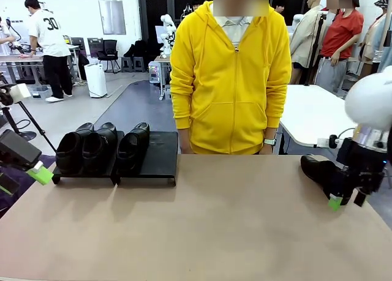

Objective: Organize the shoes by placing them on the stand.
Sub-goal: Pick up one Shoe and place it in the middle of the table.

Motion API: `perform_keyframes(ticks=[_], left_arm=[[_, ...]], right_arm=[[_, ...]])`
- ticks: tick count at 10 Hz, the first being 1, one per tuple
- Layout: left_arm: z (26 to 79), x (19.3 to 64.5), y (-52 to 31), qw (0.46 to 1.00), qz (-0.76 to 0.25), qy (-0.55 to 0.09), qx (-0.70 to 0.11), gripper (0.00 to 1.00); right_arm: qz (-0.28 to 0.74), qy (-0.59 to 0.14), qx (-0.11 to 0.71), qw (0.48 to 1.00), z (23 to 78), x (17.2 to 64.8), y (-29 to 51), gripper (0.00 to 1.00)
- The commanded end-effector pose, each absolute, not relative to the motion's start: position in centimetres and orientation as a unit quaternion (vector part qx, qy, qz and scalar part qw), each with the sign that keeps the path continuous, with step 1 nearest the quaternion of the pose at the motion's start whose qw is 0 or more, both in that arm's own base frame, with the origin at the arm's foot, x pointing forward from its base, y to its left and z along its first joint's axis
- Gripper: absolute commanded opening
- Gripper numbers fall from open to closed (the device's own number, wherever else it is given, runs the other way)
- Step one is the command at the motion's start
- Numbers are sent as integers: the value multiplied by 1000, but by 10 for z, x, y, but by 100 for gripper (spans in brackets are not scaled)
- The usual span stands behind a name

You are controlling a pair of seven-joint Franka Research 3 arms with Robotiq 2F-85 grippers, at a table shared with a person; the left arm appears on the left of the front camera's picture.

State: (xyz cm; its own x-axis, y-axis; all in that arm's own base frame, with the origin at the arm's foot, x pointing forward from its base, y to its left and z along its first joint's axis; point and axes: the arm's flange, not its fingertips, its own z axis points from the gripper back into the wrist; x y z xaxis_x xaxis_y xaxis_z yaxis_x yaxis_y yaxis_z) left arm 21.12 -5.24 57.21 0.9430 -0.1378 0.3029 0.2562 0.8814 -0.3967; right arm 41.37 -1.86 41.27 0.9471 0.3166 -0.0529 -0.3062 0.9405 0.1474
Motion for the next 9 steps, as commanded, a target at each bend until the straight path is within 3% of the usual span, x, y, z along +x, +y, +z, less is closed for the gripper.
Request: perform_keyframes(ticks=[1, 2, 3, 5, 9], left_arm=[[573, 214, -51, 958, -103, -138, -227, 100], [573, 214, -51, 958, -103, -138, -227, 100], [573, 214, -51, 958, -103, -138, -227, 100], [573, 214, -51, 958, -103, -138, -227, 100], [573, 214, -51, 958, -103, -138, -227, 100]], right_arm=[[141, -23, 58, 988, 412, 423, -25, 100], [119, -50, 79, 988, 424, 414, -27, 100], [155, 8, 54, 986, 407, 430, -24, 100], [155, 8, 54, 986, 407, 430, -24, 100], [176, -91, 55, 979, 407, 491, -55, 100]])
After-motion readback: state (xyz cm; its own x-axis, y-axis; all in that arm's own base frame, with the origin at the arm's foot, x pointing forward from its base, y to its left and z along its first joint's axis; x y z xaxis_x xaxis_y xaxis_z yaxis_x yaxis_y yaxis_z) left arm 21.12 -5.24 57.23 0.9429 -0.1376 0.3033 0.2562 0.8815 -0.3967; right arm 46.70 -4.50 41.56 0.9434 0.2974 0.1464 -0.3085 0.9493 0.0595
